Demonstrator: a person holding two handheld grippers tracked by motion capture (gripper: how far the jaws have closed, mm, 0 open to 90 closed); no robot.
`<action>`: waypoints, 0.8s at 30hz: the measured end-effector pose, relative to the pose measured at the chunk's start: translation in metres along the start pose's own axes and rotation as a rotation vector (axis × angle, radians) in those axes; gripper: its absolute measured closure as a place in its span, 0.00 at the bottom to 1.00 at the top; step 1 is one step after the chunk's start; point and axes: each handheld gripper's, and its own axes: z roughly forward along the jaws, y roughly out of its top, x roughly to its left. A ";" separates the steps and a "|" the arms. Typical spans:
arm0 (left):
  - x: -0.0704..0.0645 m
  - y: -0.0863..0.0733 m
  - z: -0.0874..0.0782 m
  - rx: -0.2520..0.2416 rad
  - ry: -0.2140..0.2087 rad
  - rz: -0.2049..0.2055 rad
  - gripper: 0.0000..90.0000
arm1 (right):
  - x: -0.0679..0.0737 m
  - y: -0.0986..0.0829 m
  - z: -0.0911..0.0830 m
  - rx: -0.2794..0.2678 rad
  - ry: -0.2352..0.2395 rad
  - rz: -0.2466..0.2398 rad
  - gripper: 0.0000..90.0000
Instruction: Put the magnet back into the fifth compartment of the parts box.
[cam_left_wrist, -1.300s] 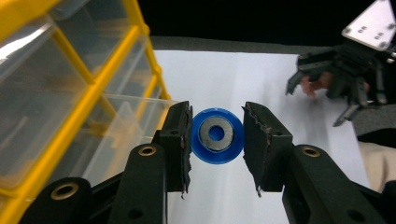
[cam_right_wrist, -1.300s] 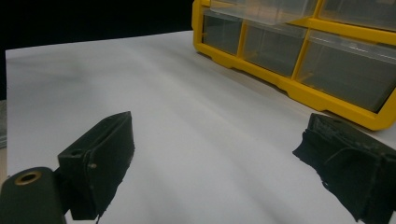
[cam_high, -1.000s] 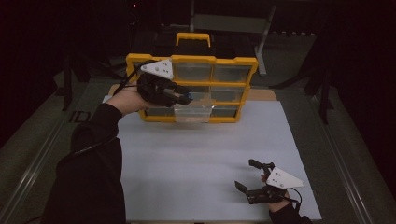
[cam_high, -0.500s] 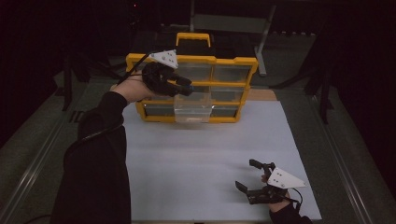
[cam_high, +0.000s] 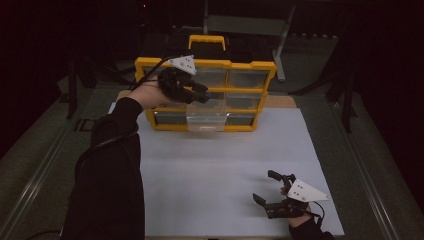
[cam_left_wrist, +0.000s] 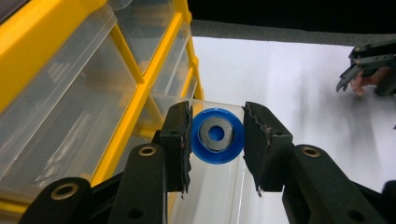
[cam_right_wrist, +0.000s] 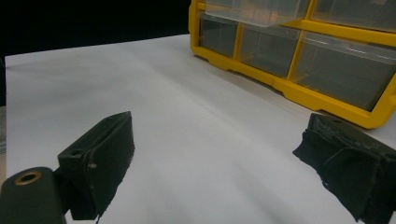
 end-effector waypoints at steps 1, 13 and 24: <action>0.000 -0.002 0.001 0.011 0.005 -0.004 0.70 | 0.000 0.000 0.000 0.002 0.000 0.002 0.10; -0.002 -0.003 0.009 0.074 0.020 -0.017 0.70 | 0.000 0.000 0.000 0.005 -0.004 -0.002 0.10; -0.003 0.001 0.018 0.162 0.030 -0.035 0.70 | 0.001 0.000 0.001 0.008 0.004 -0.005 0.10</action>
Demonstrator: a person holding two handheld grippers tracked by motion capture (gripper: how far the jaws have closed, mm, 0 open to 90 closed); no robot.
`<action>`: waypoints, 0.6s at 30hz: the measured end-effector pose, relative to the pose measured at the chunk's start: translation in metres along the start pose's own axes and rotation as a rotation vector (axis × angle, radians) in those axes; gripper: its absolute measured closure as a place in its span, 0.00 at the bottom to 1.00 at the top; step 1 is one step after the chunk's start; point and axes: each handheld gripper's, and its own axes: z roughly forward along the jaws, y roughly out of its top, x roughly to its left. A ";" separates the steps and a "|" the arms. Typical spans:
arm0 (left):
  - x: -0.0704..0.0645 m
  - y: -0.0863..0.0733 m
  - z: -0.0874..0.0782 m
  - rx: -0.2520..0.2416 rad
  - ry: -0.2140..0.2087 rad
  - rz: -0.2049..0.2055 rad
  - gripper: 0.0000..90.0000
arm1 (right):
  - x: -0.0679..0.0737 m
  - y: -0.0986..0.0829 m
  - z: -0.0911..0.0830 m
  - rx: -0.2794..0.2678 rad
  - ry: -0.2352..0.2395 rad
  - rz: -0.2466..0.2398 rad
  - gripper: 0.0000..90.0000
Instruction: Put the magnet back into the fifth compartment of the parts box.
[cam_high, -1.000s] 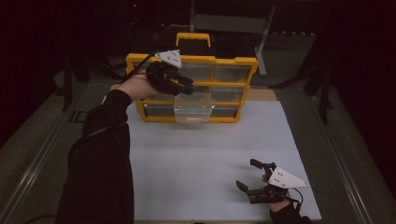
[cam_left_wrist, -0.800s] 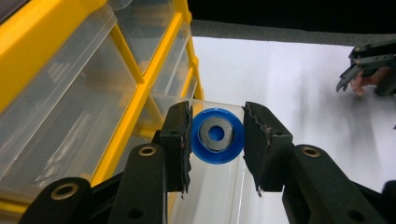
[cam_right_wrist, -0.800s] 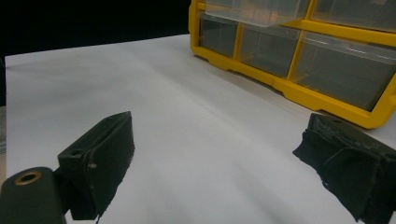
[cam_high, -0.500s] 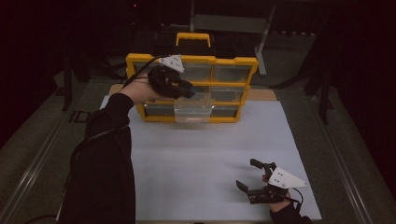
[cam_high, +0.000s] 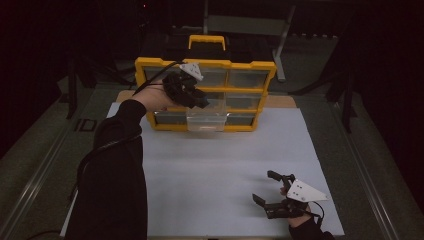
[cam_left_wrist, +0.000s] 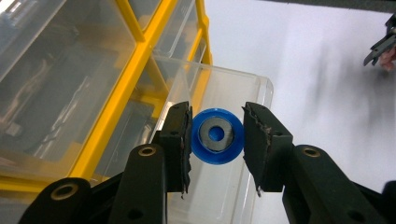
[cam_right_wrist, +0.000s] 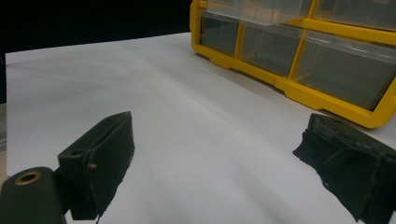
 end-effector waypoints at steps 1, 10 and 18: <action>0.000 0.000 0.000 0.000 0.000 0.000 0.70 | 0.000 0.000 0.000 0.000 0.000 0.001 0.10; -0.001 0.005 0.008 0.068 0.021 -0.007 0.70 | -0.001 0.000 0.000 -0.001 -0.003 0.003 0.10; 0.002 0.004 0.010 0.074 0.053 -0.008 0.70 | -0.001 0.000 -0.001 -0.004 -0.002 0.000 0.10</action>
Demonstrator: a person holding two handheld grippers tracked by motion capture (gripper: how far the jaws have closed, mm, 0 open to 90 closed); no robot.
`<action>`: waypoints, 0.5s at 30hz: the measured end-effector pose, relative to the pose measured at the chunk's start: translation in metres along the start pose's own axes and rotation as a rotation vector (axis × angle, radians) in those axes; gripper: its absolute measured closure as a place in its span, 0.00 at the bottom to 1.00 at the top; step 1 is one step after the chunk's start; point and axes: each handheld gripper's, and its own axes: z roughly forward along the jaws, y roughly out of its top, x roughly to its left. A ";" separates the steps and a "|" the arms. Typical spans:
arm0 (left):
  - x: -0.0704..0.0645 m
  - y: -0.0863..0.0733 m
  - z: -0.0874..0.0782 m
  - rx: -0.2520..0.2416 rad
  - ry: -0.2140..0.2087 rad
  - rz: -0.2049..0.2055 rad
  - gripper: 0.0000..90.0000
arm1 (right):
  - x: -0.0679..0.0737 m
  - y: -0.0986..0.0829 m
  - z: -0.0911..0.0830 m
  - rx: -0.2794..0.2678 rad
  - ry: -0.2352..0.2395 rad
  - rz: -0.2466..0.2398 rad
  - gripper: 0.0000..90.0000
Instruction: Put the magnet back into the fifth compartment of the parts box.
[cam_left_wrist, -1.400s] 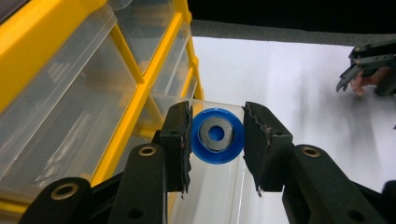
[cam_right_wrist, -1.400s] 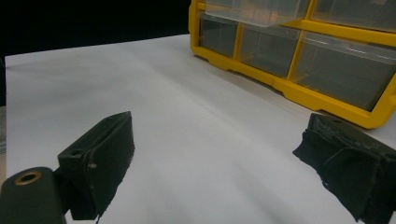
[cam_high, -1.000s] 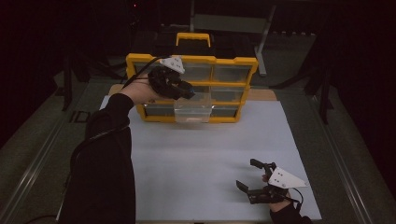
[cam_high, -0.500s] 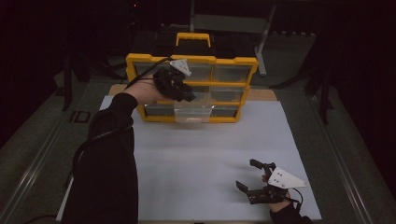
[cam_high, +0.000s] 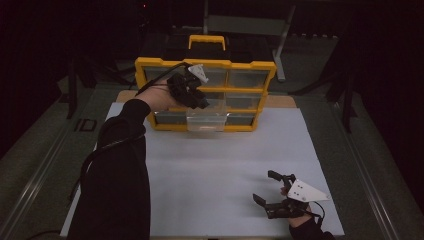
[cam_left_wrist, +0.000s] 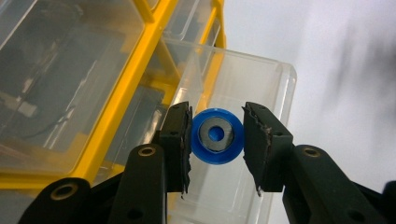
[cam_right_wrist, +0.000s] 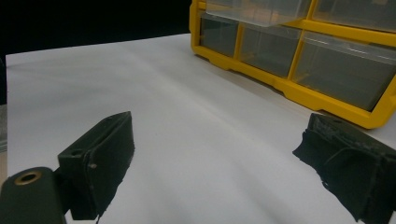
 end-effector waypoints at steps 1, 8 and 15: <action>0.000 0.000 0.000 0.001 0.016 -0.001 0.69 | 0.000 0.000 0.000 0.001 0.000 0.000 0.10; 0.005 -0.002 -0.005 -0.070 0.004 -0.075 0.22 | 0.000 0.000 -0.001 0.002 -0.007 -0.008 0.10; 0.005 -0.007 -0.006 -0.069 0.018 -0.112 0.00 | 0.001 0.001 0.000 0.001 -0.006 -0.008 0.10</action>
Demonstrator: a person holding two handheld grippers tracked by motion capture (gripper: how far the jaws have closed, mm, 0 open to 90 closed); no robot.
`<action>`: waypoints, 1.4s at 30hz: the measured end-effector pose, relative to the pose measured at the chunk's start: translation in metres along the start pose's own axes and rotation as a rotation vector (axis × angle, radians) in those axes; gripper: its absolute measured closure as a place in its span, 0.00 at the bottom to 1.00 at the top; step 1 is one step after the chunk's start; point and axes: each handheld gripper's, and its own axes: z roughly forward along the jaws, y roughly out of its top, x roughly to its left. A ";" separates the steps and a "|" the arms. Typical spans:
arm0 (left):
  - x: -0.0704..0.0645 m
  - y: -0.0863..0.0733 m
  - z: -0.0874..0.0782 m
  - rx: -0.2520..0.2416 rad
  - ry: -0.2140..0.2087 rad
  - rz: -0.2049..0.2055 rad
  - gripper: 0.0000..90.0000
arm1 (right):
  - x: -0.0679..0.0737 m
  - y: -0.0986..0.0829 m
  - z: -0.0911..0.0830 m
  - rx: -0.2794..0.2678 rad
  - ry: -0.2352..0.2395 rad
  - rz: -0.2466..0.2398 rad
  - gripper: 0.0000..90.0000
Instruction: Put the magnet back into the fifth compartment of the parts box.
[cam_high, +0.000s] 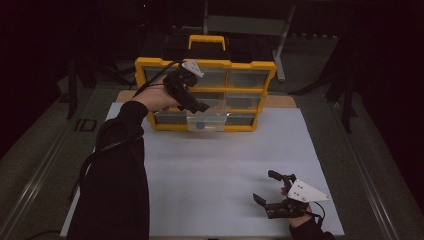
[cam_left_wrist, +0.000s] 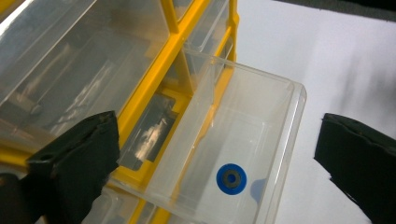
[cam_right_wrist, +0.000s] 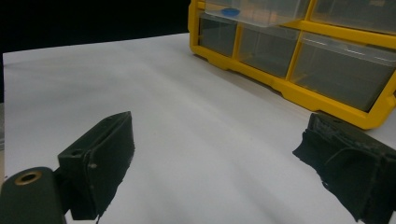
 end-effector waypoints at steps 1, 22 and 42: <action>0.000 -0.001 0.000 0.009 -0.001 -0.002 0.00 | 0.000 0.000 0.000 0.000 0.000 0.001 0.10; -0.013 -0.009 -0.003 0.002 0.017 -0.003 0.00 | 0.002 0.000 0.001 0.007 0.002 -0.002 0.10; -0.030 -0.048 -0.031 -0.065 0.093 -0.059 0.00 | 0.003 0.001 0.002 0.009 0.002 -0.004 0.10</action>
